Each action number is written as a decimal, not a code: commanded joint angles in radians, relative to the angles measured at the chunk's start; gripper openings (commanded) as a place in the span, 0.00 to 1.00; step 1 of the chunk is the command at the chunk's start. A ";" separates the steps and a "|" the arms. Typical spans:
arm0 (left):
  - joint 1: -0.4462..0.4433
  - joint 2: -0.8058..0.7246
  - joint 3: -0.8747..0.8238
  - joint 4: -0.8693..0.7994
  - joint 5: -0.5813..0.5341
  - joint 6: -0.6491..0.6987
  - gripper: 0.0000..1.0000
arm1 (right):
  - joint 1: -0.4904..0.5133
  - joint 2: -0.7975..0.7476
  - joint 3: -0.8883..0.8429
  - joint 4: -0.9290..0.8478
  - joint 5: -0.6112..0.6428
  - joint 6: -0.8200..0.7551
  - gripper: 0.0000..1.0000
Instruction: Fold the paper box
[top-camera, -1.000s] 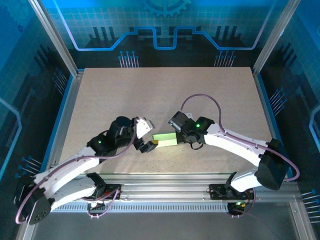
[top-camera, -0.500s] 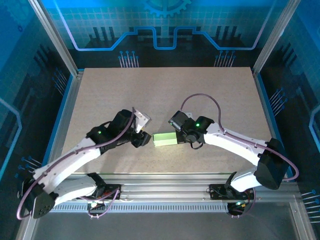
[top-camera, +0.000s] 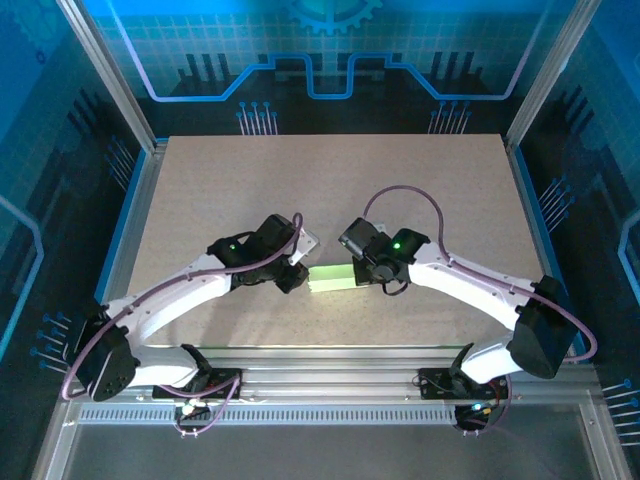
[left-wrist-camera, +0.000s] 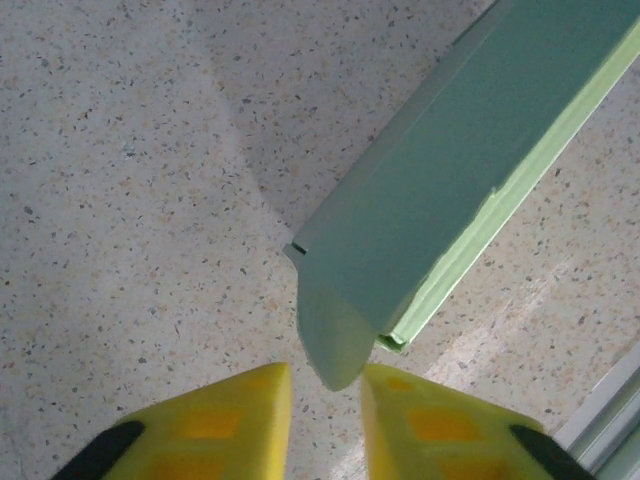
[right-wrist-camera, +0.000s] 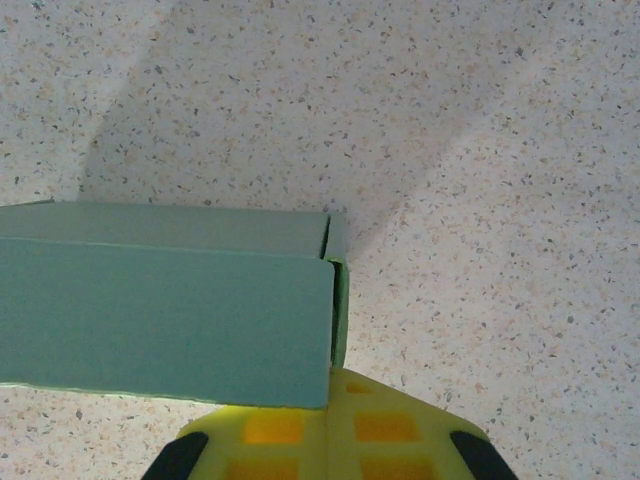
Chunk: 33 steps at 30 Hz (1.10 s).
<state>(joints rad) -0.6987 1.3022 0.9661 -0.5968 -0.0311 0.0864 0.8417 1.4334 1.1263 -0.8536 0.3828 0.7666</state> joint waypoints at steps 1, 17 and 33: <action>-0.009 0.024 0.016 0.009 -0.014 0.005 0.22 | -0.014 0.009 0.033 -0.030 -0.016 0.004 0.00; -0.011 0.109 0.122 -0.049 -0.012 -0.160 0.00 | -0.014 0.019 0.026 -0.027 -0.018 -0.005 0.00; -0.001 0.146 0.213 -0.104 0.050 -0.353 0.00 | 0.036 0.060 0.039 -0.052 0.081 -0.015 0.00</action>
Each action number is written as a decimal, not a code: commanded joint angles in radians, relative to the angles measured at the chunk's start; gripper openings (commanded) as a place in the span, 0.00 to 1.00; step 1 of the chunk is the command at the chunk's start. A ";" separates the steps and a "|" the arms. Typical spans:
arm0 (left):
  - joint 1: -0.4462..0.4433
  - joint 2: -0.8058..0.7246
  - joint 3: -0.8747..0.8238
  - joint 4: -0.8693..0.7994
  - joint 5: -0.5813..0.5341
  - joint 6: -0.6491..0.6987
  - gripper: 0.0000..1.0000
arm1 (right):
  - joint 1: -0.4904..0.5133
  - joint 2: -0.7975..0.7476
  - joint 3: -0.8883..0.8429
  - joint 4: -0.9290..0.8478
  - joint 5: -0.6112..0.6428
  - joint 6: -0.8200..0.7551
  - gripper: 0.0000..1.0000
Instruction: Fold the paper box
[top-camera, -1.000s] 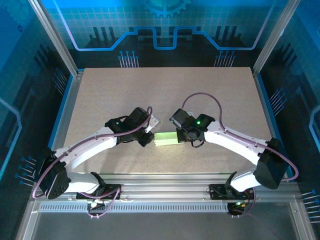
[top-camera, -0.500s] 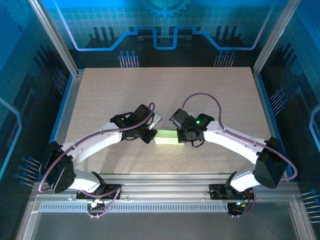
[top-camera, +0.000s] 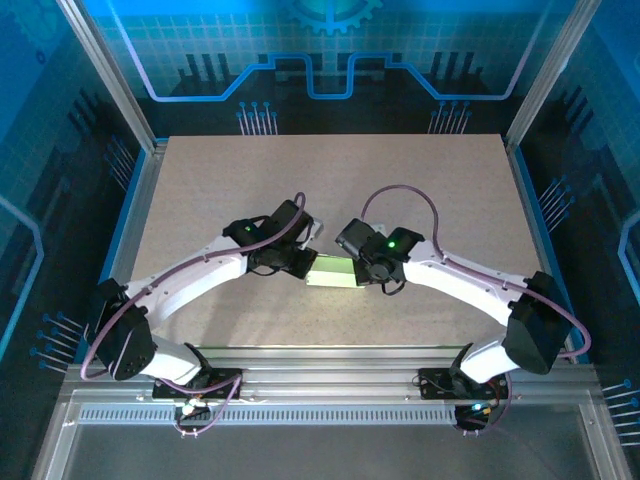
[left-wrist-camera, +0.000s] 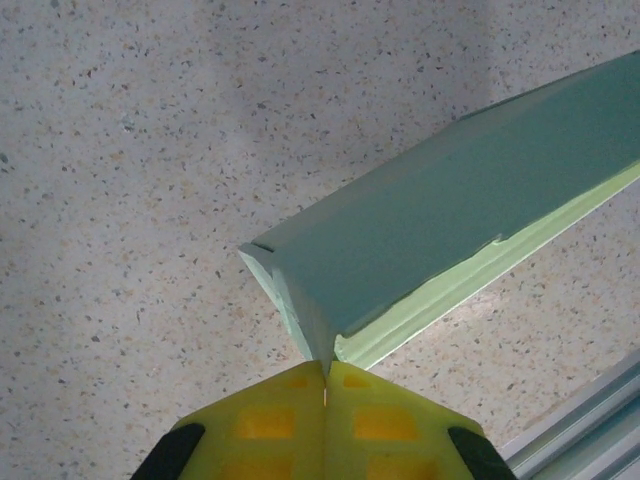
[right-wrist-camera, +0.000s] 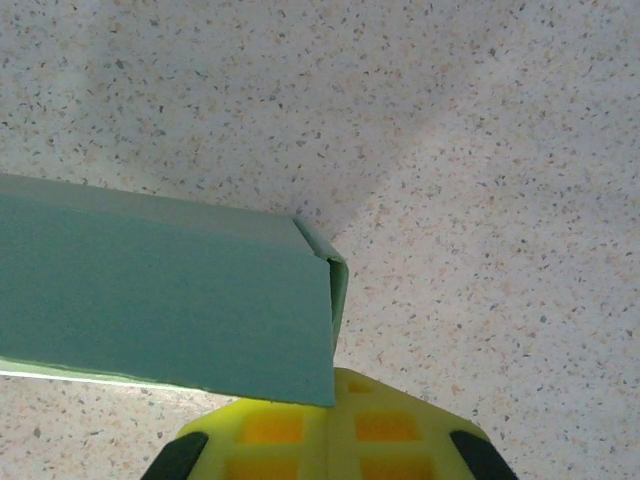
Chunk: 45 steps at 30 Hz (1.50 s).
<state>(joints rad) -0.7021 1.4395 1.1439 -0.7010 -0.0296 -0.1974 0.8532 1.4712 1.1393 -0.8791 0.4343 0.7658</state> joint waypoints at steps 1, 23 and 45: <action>0.003 0.012 0.037 0.001 0.050 -0.084 0.00 | 0.029 0.027 0.030 -0.031 0.035 -0.014 0.00; 0.060 -0.048 -0.072 0.158 0.172 -0.118 0.26 | 0.041 0.056 0.053 -0.049 0.072 -0.008 0.00; 0.033 -0.146 -0.383 0.485 -0.040 -0.213 0.49 | 0.032 0.066 0.083 -0.067 0.061 0.012 0.00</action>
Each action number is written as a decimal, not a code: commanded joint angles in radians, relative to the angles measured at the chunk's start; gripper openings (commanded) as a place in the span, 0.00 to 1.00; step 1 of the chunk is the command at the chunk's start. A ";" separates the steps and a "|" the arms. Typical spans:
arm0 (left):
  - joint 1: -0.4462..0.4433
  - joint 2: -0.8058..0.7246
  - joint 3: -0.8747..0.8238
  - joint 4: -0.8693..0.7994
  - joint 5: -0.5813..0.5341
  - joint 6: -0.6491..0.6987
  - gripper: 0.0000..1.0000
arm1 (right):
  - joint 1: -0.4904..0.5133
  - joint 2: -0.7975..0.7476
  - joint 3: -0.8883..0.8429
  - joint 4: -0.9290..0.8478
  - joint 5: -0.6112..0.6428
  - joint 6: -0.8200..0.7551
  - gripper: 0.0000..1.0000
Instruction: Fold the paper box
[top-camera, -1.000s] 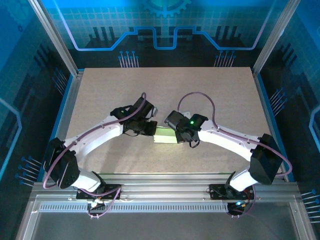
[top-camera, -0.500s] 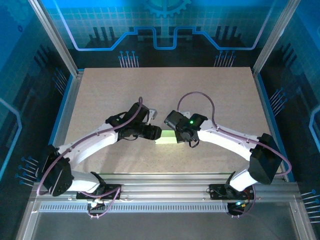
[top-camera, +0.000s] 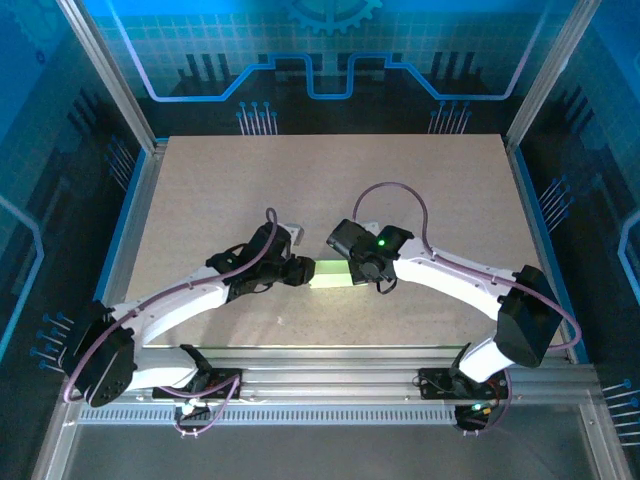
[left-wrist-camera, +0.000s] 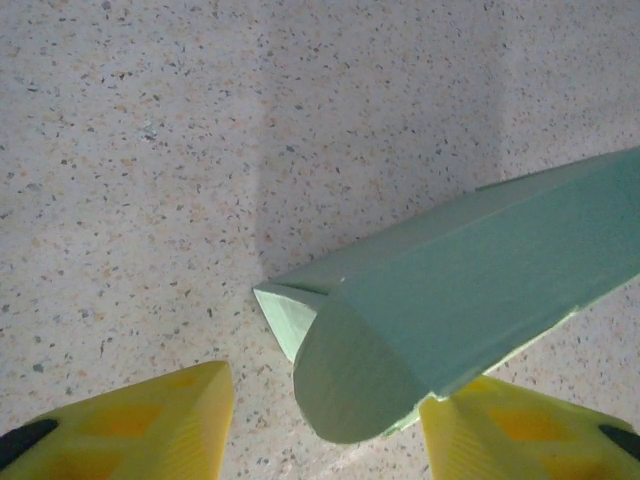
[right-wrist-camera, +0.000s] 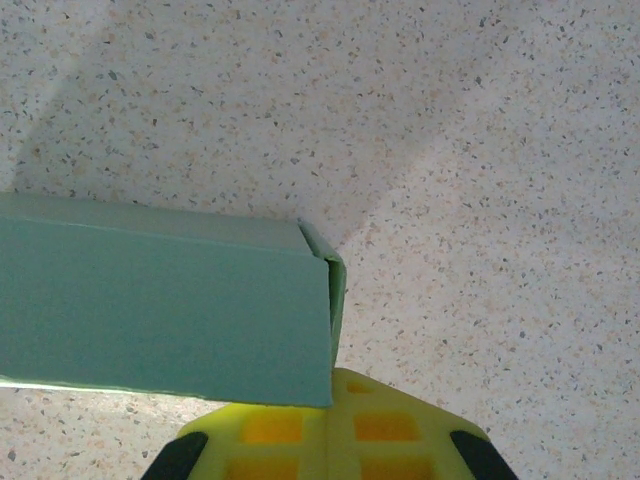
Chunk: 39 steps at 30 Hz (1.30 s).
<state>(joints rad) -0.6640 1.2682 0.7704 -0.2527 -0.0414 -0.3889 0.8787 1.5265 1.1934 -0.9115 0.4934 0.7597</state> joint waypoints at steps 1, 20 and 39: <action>-0.005 0.034 -0.006 0.034 -0.024 -0.019 0.48 | 0.006 0.008 0.029 -0.036 0.001 0.018 0.00; -0.029 0.176 -0.010 -0.016 -0.045 0.032 0.41 | -0.059 0.033 0.106 -0.109 -0.099 0.029 0.00; -0.076 0.264 -0.002 -0.036 -0.100 0.099 0.39 | -0.150 0.103 0.215 -0.222 -0.211 -0.029 0.00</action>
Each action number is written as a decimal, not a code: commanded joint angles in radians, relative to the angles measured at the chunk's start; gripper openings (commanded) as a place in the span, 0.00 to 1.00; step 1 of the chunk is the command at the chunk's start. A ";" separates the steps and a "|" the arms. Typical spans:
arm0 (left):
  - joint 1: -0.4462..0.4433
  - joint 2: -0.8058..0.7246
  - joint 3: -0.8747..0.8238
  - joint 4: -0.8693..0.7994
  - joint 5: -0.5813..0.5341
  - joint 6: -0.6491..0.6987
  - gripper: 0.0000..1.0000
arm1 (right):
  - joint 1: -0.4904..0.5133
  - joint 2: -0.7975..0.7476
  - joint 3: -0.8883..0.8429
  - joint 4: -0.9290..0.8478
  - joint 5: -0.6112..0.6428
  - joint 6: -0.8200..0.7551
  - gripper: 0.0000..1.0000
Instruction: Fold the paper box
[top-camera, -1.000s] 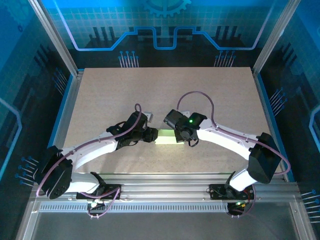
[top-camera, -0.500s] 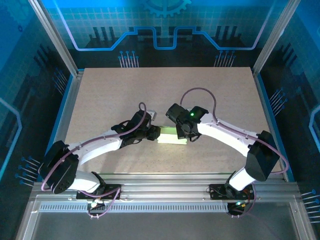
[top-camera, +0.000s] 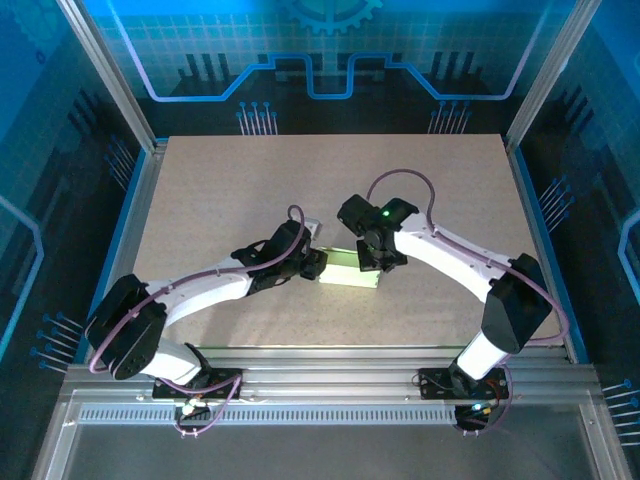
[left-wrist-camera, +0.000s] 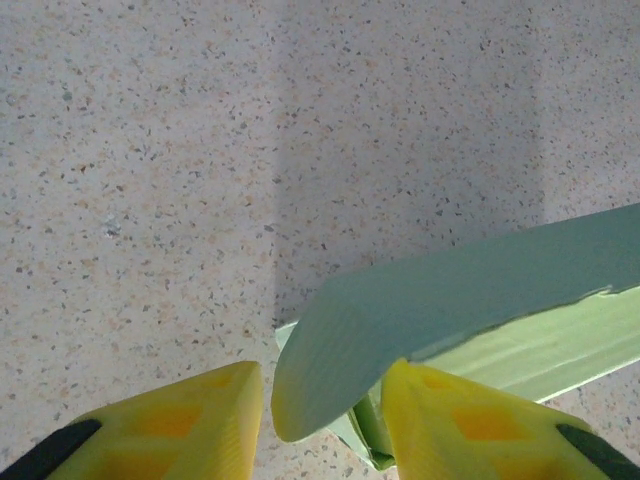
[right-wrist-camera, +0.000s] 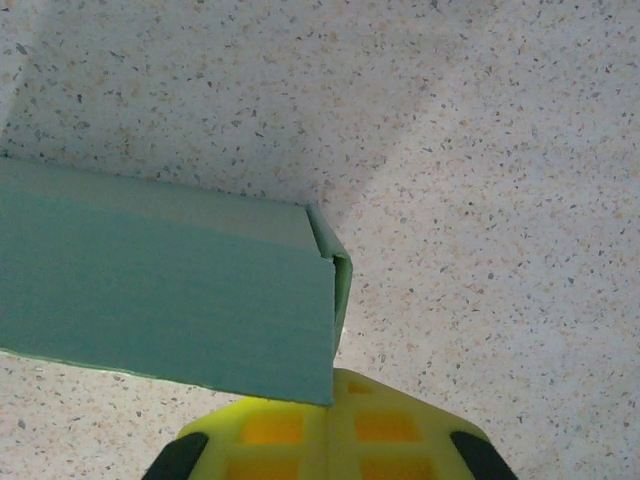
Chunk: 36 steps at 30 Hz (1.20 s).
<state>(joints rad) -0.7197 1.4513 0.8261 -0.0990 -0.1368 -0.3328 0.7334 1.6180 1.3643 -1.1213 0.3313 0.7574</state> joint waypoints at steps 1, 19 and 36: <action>-0.021 0.083 -0.057 -0.189 -0.006 0.044 0.39 | -0.011 0.011 0.049 -0.014 -0.049 -0.031 0.00; -0.021 0.114 -0.029 -0.215 -0.003 0.040 0.38 | 0.006 -0.076 -0.054 0.130 0.012 -0.029 0.30; -0.021 0.115 -0.019 -0.240 -0.009 0.043 0.37 | 0.041 -0.152 -0.166 0.159 0.110 -0.009 0.35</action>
<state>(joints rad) -0.7296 1.4914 0.8635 -0.0952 -0.1459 -0.3145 0.7712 1.4551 1.1927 -0.9504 0.4122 0.7364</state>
